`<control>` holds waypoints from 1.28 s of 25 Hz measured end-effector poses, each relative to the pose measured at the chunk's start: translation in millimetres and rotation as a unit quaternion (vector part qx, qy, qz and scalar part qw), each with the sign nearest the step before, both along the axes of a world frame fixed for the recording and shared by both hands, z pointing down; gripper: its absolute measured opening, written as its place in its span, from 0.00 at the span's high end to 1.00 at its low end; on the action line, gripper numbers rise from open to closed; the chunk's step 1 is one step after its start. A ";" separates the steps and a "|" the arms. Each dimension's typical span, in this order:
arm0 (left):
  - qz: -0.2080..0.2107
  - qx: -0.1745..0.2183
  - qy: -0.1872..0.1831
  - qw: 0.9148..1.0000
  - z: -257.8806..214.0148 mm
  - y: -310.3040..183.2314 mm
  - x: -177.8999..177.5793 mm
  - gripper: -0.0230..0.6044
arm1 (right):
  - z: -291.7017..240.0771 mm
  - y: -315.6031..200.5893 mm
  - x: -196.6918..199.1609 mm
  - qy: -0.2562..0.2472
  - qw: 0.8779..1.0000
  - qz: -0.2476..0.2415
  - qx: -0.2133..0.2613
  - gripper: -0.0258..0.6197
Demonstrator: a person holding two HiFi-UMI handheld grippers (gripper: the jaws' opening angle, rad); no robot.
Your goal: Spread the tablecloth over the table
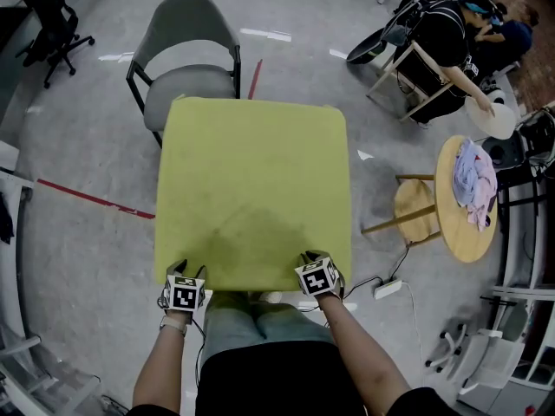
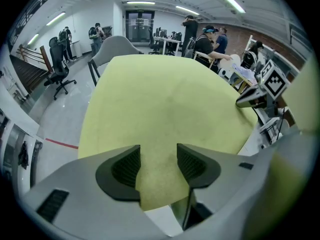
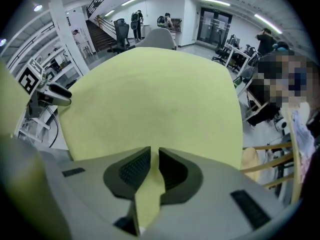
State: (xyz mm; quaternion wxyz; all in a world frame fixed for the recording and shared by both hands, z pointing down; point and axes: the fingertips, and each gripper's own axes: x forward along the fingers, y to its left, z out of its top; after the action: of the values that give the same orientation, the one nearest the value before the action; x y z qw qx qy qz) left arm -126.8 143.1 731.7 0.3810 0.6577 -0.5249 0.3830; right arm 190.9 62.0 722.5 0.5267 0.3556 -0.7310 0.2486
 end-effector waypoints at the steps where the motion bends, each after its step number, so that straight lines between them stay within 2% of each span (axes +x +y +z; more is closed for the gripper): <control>1: -0.001 -0.001 0.002 1.000 -2.1 -2.5 0.0 0.59 | -2.7 -3.4 -1.2 -0.002 1.000 0.001 0.004 0.87; 4: 0.002 0.007 0.002 1.000 -16.5 -14.0 3.8 0.60 | -14.7 -15.6 -6.6 -0.016 1.000 0.006 0.014 0.87; 6: 0.005 0.013 0.006 1.000 -27.6 -22.6 8.9 0.65 | -24.8 -23.7 -11.1 -0.028 0.999 0.013 0.019 0.87; 8: 0.003 0.018 0.006 1.000 -41.4 -31.0 13.3 0.73 | -35.8 -30.9 -16.7 -0.044 0.998 0.023 0.025 0.88; 10: -0.002 0.029 0.000 1.000 -55.6 -40.7 16.7 0.87 | -48.6 -38.0 -21.8 -0.061 0.997 0.033 0.033 0.90; 12: -0.007 0.051 -0.002 0.999 -75.7 -54.1 21.7 0.90 | -63.2 -43.8 -25.6 -0.080 0.995 0.046 0.040 0.93; 17: -0.022 0.131 0.040 0.990 -140.9 -88.1 44.0 0.94 | -102.1 -57.0 -30.4 -0.107 0.991 0.045 0.066 0.94; 21: 0.000 0.180 0.066 0.981 -190.6 -98.2 71.1 0.94 | -137.0 -62.7 -29.0 -0.132 0.986 0.043 0.094 0.94; 27: 0.015 0.228 0.100 0.968 -250.7 -103.3 98.5 0.94 | -196.4 -68.6 -29.8 -0.174 0.973 0.053 0.140 0.94; 32: 0.032 0.264 0.130 0.955 -287.5 -116.6 104.8 0.94 | -246.2 -78.1 -38.0 -0.219 0.954 0.069 0.190 0.94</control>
State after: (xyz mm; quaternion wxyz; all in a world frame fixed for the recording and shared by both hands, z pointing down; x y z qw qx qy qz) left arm -21.9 26.4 444.2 0.2465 0.7956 -0.5316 0.1541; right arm 152.9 -16.1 476.3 0.2577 0.4359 -0.8357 0.2125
